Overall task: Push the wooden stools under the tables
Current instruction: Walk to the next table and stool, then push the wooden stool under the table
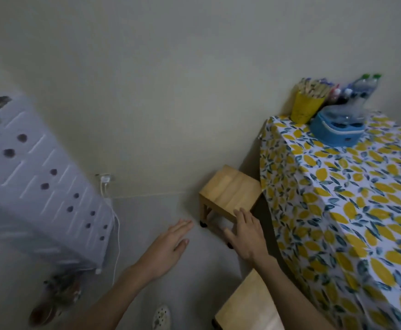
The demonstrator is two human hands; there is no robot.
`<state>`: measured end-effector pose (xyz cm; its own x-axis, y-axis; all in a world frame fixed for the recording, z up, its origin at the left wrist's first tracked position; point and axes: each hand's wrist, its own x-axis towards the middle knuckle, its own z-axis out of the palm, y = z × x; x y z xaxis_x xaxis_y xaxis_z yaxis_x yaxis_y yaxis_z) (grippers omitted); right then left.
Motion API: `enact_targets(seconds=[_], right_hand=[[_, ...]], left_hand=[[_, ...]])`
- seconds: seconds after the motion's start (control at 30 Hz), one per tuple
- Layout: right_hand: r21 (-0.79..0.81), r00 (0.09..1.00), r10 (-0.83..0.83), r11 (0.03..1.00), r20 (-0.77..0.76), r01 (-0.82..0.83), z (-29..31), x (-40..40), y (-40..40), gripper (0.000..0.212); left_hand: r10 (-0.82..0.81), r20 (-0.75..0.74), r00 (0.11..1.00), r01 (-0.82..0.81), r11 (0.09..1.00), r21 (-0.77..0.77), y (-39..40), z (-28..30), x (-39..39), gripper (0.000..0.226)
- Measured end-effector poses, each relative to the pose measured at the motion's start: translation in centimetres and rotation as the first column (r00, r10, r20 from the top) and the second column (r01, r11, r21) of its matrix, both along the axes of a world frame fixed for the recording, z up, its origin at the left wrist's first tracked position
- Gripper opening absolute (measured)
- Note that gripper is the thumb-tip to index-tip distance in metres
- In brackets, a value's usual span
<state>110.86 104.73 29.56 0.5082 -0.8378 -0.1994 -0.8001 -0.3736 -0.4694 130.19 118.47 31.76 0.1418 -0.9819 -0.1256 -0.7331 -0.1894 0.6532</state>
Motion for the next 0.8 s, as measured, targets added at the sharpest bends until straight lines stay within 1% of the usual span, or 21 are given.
enact_targets(seconds=[0.13, 0.23, 0.37, 0.47, 0.53, 0.67, 0.8], right_hand=[[-0.002, 0.988, -0.155, 0.988, -0.002, 0.155, -1.3, 3.4, -1.3, 0.062], [0.01, 0.969, -0.247, 0.969, -0.02, 0.247, -2.2, 4.4, -1.4, 0.059], [0.035, 0.927, -0.376, 0.926, -0.007, 0.376, -4.1, 5.8, -3.6, 0.055], [0.044, 0.893, -0.448, 0.894, 0.033, 0.446, -7.6, 7.3, -7.3, 0.05], [0.06, 0.886, -0.462, 0.886, 0.043, 0.46, -10.7, 8.3, -10.1, 0.048], [0.074, 0.877, -0.48, 0.874, -0.015, 0.48, -17.7, 9.8, -14.9, 0.049], [0.061, 0.863, -0.502, 0.861, -0.059, 0.505, -25.5, 10.9, -18.0, 0.051]], left_hand=[[-0.203, 0.025, 0.979, 0.201, 0.978, 0.055, -5.9, -1.5, 6.2, 0.051], [-0.308, 0.027, 0.951, 0.302, 0.944, 0.133, -9.7, -2.5, 8.6, 0.052], [-0.346, -0.049, 0.937, 0.349, 0.922, 0.165, -15.2, -4.5, 10.2, 0.053], [-0.356, -0.079, 0.931, 0.364, 0.92, 0.145, -19.7, -7.1, 10.9, 0.054], [-0.349, -0.076, 0.934, 0.356, 0.924, 0.137, -22.2, -9.8, 11.6, 0.054], [-0.324, -0.06, 0.944, 0.329, 0.927, 0.182, -27.5, -17.5, 13.2, 0.052], [-0.42, -0.027, 0.907, 0.413, 0.875, 0.253, -32.6, -26.9, 14.8, 0.052]])
